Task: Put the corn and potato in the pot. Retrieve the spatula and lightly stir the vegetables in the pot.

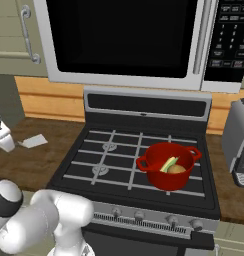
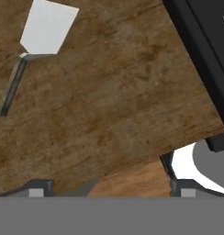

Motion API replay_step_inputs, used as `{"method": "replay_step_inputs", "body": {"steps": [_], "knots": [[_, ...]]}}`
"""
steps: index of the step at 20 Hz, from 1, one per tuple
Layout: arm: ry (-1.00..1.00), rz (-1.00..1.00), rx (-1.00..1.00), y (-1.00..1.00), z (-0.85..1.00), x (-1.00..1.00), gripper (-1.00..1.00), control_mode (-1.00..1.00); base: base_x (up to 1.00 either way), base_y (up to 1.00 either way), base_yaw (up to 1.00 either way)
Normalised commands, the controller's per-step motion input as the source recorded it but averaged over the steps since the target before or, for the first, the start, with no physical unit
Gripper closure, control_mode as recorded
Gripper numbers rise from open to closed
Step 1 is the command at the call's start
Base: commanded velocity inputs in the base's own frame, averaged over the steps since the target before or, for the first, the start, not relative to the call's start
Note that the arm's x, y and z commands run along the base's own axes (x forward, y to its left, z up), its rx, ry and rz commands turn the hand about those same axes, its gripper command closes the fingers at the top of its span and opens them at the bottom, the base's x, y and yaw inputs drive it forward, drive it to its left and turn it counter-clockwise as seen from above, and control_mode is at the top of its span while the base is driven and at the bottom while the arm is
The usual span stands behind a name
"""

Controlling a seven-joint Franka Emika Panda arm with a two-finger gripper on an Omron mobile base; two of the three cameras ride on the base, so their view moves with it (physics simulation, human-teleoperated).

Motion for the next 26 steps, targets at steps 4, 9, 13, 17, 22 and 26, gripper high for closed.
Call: {"method": "replay_step_inputs", "body": {"steps": [4,9,13,17,22,26], "knots": [[0.05,0.0,0.0,0.72,-0.13,0.35,-1.0,-1.0,0.0,0.0,0.0],[0.0,0.0,0.05,0.31,-0.21,0.23,-1.0,-1.0,0.0,0.0,0.0],[0.0,0.0,0.12,0.23,-0.26,0.15,-1.0,-1.0,0.0,0.0,0.0],[0.0,0.0,0.12,0.31,-0.32,0.03,-1.0,-1.0,0.0,0.0,0.0],[0.0,-0.01,0.01,0.28,-0.08,0.11,-1.0,-1.0,0.0,0.0,0.0],[0.1,-0.02,-0.01,0.24,0.0,0.12,-1.0,-1.0,0.0,0.0,0.0]]}}
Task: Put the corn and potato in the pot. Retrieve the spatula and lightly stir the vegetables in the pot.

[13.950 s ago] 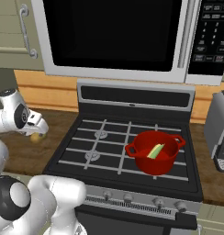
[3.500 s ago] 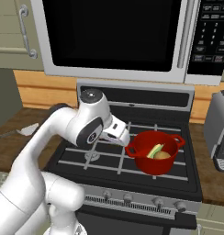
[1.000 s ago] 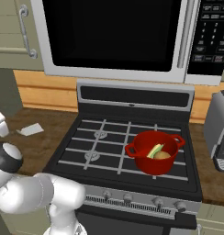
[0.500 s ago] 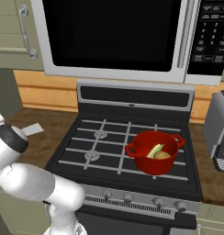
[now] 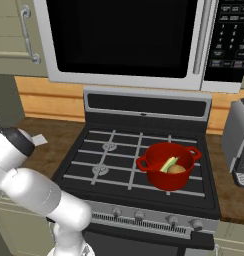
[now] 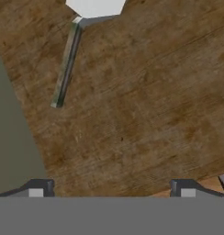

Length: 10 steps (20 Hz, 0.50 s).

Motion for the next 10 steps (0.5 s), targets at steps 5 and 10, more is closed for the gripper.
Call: {"method": "replay_step_inputs", "body": {"steps": [5,10], "knots": [[0.12,0.0,-0.04,0.14,0.0,0.11,-1.0,-1.0,0.0,0.0,0.0],[0.09,0.0,-0.1,0.19,0.0,0.03,-1.0,-1.0,0.0,0.0,0.0]]}}
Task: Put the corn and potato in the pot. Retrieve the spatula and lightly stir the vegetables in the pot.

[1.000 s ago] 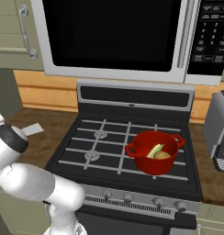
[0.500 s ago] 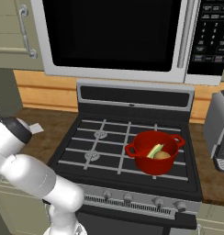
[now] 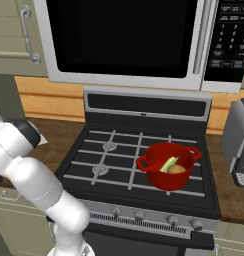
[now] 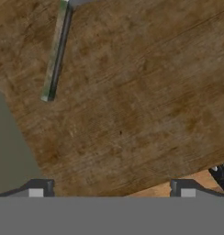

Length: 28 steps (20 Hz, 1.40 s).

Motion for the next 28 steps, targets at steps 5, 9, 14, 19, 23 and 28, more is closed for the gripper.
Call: {"method": "replay_step_inputs", "body": {"steps": [5,9,14,19,23,28], "knots": [[0.0,0.0,-0.13,0.1,-0.07,0.0,-1.0,-1.0,0.0,0.0,0.0],[0.0,0.0,-0.09,0.04,-0.04,0.04,-1.0,-1.0,0.0,0.0,0.0],[0.05,0.0,-0.02,0.0,0.0,0.16,-1.0,-1.0,0.0,0.0,0.0],[0.01,0.0,-0.05,0.0,-0.17,0.06,-1.0,-1.0,0.0,0.0,0.0],[0.0,0.0,-0.04,0.0,-0.26,0.08,-1.0,-1.0,0.0,0.0,0.0],[-0.01,0.0,-0.03,0.0,-0.22,0.17,-1.0,-1.0,0.0,0.0,0.0]]}}
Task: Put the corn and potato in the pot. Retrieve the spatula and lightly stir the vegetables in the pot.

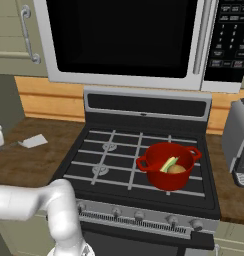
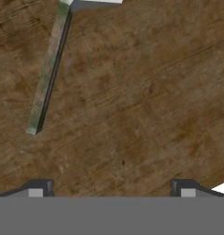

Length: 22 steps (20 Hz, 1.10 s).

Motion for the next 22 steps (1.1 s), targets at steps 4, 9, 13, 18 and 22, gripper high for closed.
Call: {"method": "replay_step_inputs", "body": {"steps": [4,9,13,18,22], "knots": [[-0.05,0.0,0.0,0.0,-0.24,0.15,-1.0,-1.0,0.0,0.0,0.0],[0.0,0.0,0.0,0.03,-0.11,0.27,-1.0,-1.0,0.0,0.0,0.0],[0.0,0.0,0.0,0.01,-0.2,0.26,-1.0,-1.0,0.0,0.0,0.0],[-0.02,0.0,0.0,0.15,-0.22,0.26,-1.0,-1.0,0.0,0.0,0.0],[-0.05,0.0,0.05,0.29,-0.12,0.22,-1.0,-1.0,0.0,0.0,0.0]]}}
